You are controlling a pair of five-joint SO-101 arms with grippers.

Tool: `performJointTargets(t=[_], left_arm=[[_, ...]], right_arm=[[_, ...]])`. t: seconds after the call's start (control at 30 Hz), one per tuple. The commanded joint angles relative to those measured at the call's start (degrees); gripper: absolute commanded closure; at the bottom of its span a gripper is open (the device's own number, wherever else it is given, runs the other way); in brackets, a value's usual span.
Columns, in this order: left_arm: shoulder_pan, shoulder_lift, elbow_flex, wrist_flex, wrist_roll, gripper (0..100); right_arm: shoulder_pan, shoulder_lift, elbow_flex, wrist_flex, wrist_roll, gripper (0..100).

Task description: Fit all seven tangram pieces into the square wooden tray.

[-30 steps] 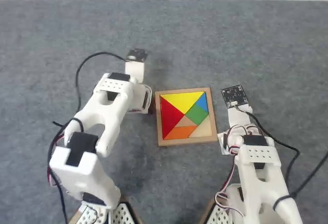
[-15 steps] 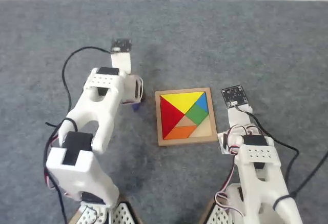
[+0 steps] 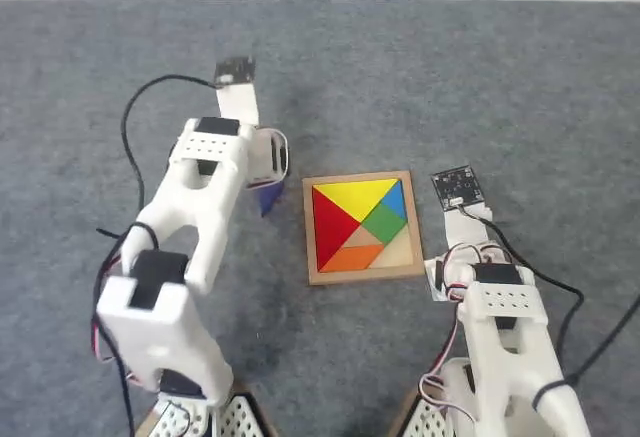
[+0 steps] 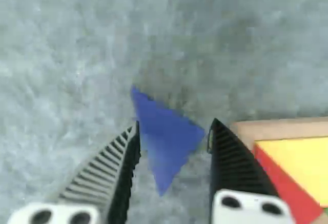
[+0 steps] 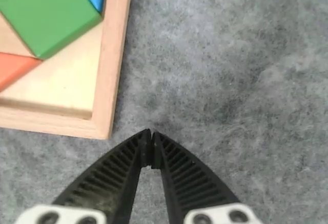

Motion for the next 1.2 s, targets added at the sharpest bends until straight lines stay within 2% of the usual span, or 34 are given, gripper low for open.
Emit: performJointTargets(t=[0.0, 0.17, 0.37, 0.53, 0.7, 0.97, 1.17], left_arm=[[0.35, 4.84, -4.88, 2.73, 1.23, 80], [0.00, 10.73, -13.05, 11.16, 1.05, 80], [0.53, 12.84, -14.29, 13.71, 0.35, 80], [0.18, 12.66, -13.93, 14.86, -3.16, 84], [-1.93, 12.66, -12.70, 16.97, -9.67, 84], [-4.66, 11.87, -6.46, 18.90, -24.88, 84], [-4.92, -4.66, 11.56, 11.96, -31.12, 84]], right_arm=[[-0.40, -2.24, -0.44, -1.01, 0.62, 99.1], [-0.40, -2.24, -0.44, -1.01, 0.62, 99.1], [-0.40, -2.24, -0.44, -1.01, 0.62, 99.1], [-0.40, -2.24, -0.44, -1.01, 0.62, 99.1], [-0.40, -2.24, -0.44, -1.01, 0.62, 99.1], [-0.40, -2.24, -0.44, -1.01, 0.62, 99.1], [-0.40, -2.24, -0.44, -1.01, 0.62, 99.1]])
